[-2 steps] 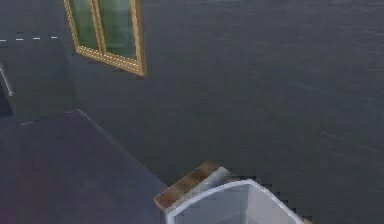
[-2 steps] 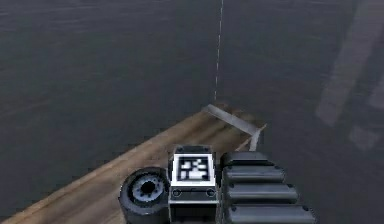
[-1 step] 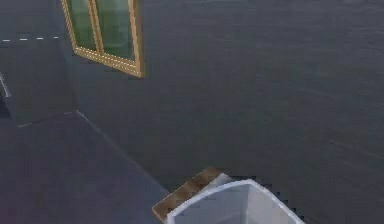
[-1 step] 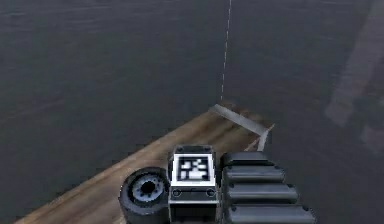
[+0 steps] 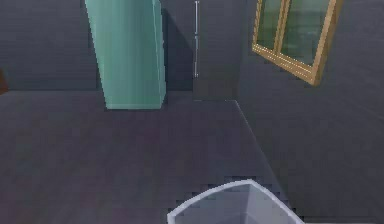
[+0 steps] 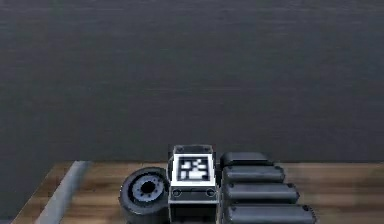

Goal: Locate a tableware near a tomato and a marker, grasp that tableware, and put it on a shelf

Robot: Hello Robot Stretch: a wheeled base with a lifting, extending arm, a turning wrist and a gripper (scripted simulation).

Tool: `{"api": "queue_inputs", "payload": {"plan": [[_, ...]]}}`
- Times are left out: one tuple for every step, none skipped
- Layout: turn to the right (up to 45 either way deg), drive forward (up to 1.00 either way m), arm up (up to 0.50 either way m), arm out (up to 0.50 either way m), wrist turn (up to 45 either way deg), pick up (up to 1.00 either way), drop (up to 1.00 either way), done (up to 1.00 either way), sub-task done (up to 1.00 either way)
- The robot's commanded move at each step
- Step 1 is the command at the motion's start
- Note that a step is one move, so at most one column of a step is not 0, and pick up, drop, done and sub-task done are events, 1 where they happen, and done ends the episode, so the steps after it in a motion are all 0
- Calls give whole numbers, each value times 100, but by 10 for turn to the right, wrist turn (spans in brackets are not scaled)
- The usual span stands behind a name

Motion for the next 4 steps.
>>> {"api": "queue_inputs", "payload": {"plan": [[-120,0,0,0,0,0,0,0,0],[450,0,0,0,0,0,0,0,0],[0,0,0,30,0,0,0,0,0],[0,0,0,0,450,0,0,0,0]]}}
